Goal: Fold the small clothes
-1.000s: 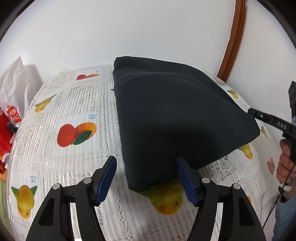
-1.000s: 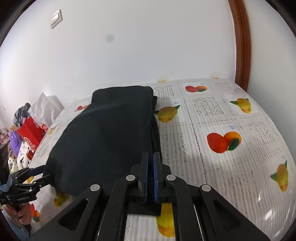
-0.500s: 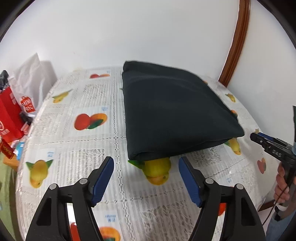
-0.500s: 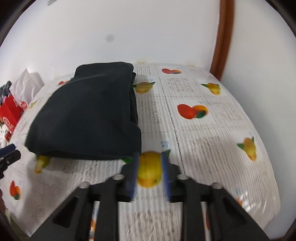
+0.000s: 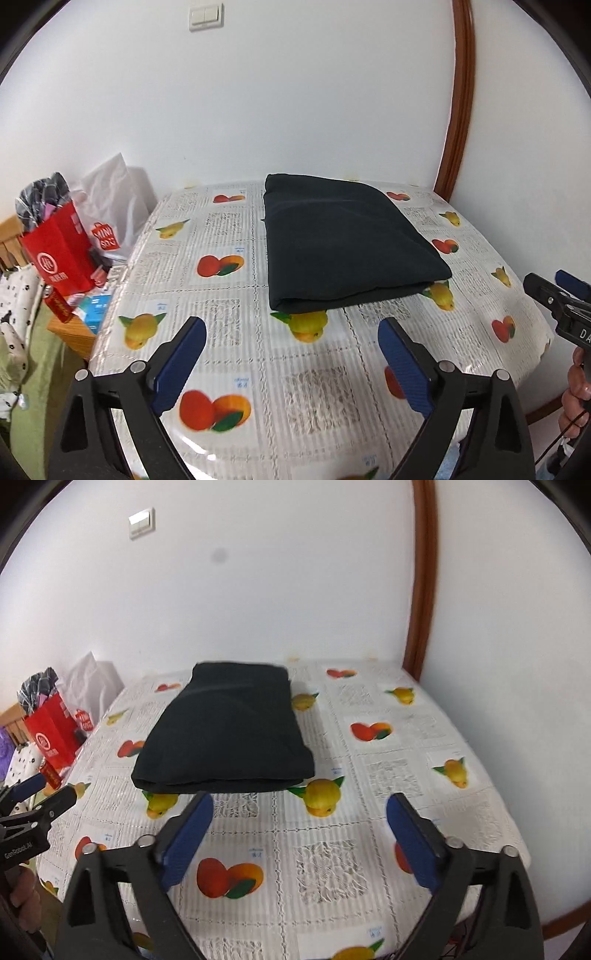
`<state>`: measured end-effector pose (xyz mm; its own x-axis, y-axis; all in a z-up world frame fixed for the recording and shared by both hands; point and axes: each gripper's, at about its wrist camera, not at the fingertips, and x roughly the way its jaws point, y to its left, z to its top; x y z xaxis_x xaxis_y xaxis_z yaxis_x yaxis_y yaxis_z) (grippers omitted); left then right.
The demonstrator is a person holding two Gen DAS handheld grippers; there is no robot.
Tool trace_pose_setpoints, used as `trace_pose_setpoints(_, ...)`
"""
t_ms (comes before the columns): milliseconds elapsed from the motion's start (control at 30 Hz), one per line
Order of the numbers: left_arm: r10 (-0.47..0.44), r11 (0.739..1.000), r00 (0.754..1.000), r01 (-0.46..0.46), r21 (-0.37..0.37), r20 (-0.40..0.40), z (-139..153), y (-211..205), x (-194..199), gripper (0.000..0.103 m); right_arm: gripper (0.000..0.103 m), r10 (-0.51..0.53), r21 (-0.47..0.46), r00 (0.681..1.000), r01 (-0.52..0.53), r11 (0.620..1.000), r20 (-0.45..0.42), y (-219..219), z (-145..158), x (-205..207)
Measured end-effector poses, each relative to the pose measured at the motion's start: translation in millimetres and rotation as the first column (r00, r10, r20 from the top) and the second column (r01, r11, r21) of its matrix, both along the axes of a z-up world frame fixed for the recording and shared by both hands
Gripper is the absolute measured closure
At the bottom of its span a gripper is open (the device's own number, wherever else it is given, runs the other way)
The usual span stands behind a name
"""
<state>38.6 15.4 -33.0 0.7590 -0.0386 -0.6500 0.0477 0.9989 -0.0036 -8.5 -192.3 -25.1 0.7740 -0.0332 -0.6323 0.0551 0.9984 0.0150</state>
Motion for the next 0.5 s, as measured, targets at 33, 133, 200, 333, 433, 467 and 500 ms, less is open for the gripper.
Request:
trace_pose_setpoints(33, -0.004, 1.0, 1.0, 0.004, 0.004, 0.004, 1.7, -1.5, -4.5, 0.005, 0.003, -0.009, -0.006, 1.0, 0.009, 1.0, 0.006, 0.4, 1.8, -8.1)
trace_pose_setpoints(133, -0.013, 1.0, 1.0, 0.012, 0.02, 0.012, 5.0, -8.3, -17.2, 0.004, 0.002, -0.032, -0.014, 0.999, 0.032, 0.999, 0.0, -2.9, 2.4, -21.1)
trace_pose_setpoints(200, -0.018, 1.0, 1.0, 0.017, 0.022, 0.021, 7.1, -12.6, -24.2, 0.004, 0.002, -0.047, -0.018, 0.999, 0.046, 0.999, -0.007, -4.4, 2.1, -29.4)
trace_pose_setpoints(333, -0.02, 1.0, 0.999, 0.019, 0.021, 0.035, 10.5, -18.1, -33.7, 0.003, 0.002, -0.074, -0.029, 0.997, 0.074, 0.997, -0.005, -10.1, 0.9, -42.1)
trace_pose_setpoints(433, -0.014, 0.999, 0.999, 0.012, 0.035, 0.048, 11.5, -21.9, -37.9, 0.003, 0.002, -0.086, -0.028, 0.996, 0.085, 0.996, -0.004, -13.8, 1.3, -48.8)
trace_pose_setpoints(467, -0.01, 0.999, 0.999, 0.008, 0.038, 0.049, 11.2, -22.3, -38.5, 0.003, 0.002, -0.094, -0.029, 0.996, 0.094, 0.995, -0.001, -14.8, 1.9, -50.4)
trace_pose_setpoints(500, -0.007, 0.999, 0.999, 0.006, 0.038, 0.049, 10.9, -22.1, -38.9, 0.003, 0.002, -0.097, -0.028, 0.995, 0.097, 0.995, -0.002, -15.4, 2.3, -51.1)
